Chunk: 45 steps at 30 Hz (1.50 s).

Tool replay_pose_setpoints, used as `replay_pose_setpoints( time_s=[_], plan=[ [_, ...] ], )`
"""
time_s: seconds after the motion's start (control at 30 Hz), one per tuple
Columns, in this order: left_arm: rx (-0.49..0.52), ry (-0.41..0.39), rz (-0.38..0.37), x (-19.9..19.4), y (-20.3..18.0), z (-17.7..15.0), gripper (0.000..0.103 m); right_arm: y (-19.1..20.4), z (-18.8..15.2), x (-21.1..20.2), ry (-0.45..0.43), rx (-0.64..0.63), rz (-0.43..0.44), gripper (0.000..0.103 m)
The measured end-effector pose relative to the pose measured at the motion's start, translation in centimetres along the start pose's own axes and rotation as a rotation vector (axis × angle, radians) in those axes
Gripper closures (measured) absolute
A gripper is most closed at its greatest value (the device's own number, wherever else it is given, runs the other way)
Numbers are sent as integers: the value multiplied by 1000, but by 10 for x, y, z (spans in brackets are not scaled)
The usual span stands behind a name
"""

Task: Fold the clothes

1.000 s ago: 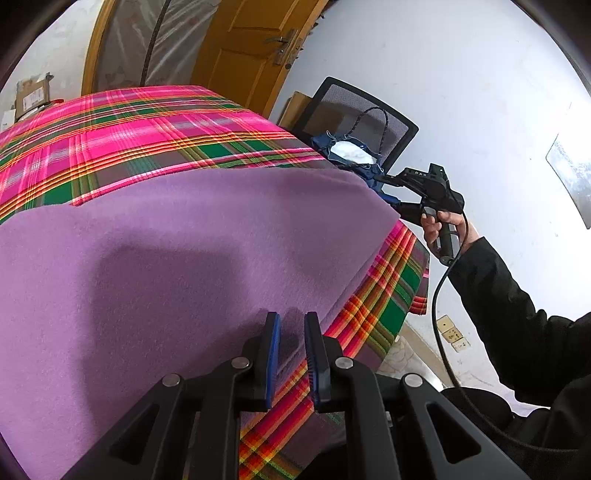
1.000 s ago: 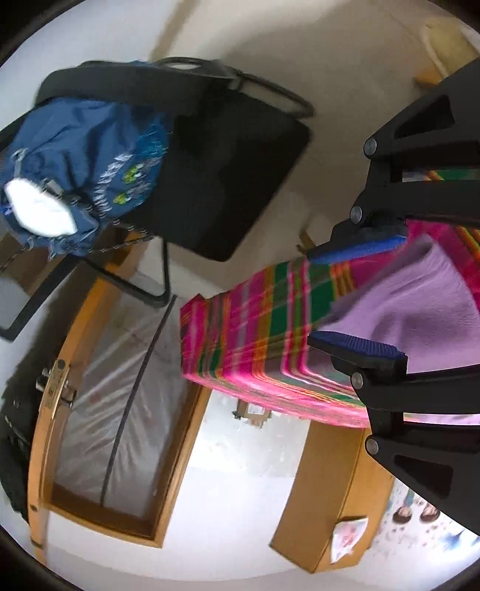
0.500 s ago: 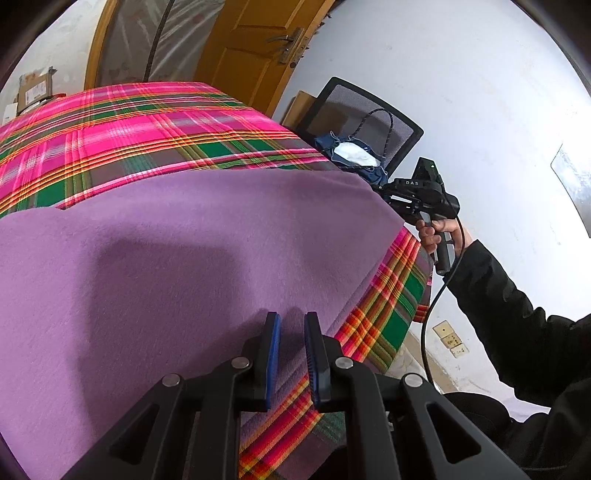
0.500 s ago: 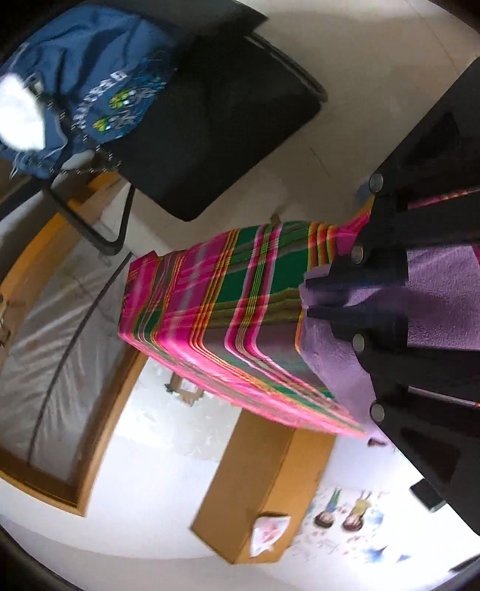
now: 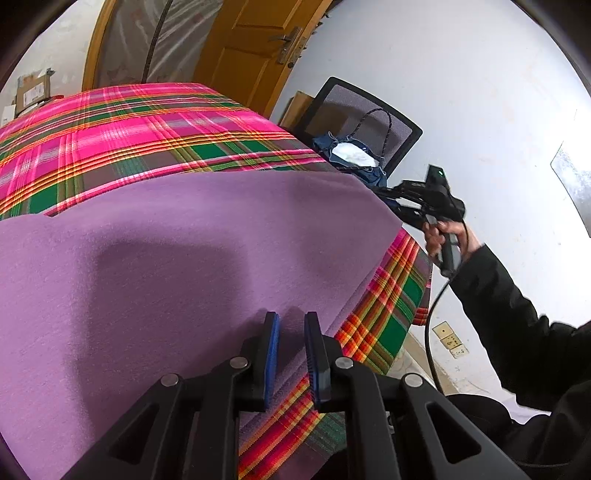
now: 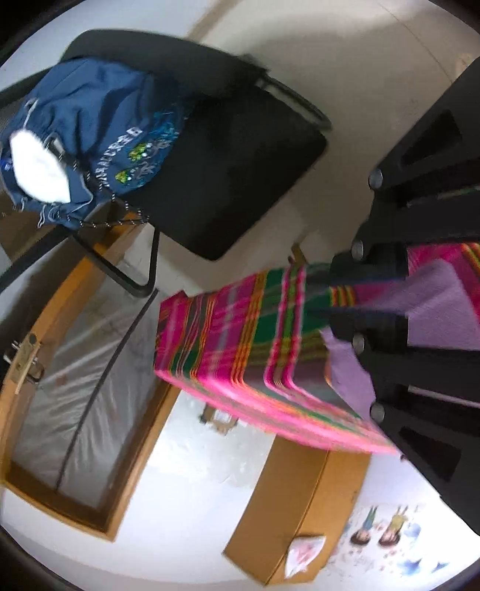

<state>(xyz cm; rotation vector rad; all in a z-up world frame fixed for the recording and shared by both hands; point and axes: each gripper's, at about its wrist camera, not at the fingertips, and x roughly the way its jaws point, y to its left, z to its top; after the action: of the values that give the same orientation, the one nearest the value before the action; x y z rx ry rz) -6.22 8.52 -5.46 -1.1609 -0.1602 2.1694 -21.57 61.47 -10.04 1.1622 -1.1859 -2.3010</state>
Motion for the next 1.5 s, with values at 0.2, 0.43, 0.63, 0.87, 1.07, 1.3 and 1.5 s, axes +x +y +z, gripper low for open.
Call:
replay_pose_setpoints(
  time_s=[0.2,0.43,0.63,0.87,1.07,1.3,1.5],
  plan=[
    [50,-4,15,4,-12,2,79,-22,-43,-25,-34,108,65,62],
    [143,6,65,14,-29,-2,75,-33,-69,-22,-8,189,123,60],
    [185,5,111,18,-38,-2,75,-24,-65,-17,-4,176,174,60],
    [268,10,159,25,-51,-3,75,-8,-62,-16,-19,109,181,93],
    [302,-2,184,29,-55,-2,84,-5,-62,-20,-45,95,164,96],
    [295,-21,171,26,-52,0,98,-12,-63,-30,-72,128,185,93],
    [300,-33,156,22,-56,4,100,-14,-61,-38,-99,120,151,98]
  ],
)
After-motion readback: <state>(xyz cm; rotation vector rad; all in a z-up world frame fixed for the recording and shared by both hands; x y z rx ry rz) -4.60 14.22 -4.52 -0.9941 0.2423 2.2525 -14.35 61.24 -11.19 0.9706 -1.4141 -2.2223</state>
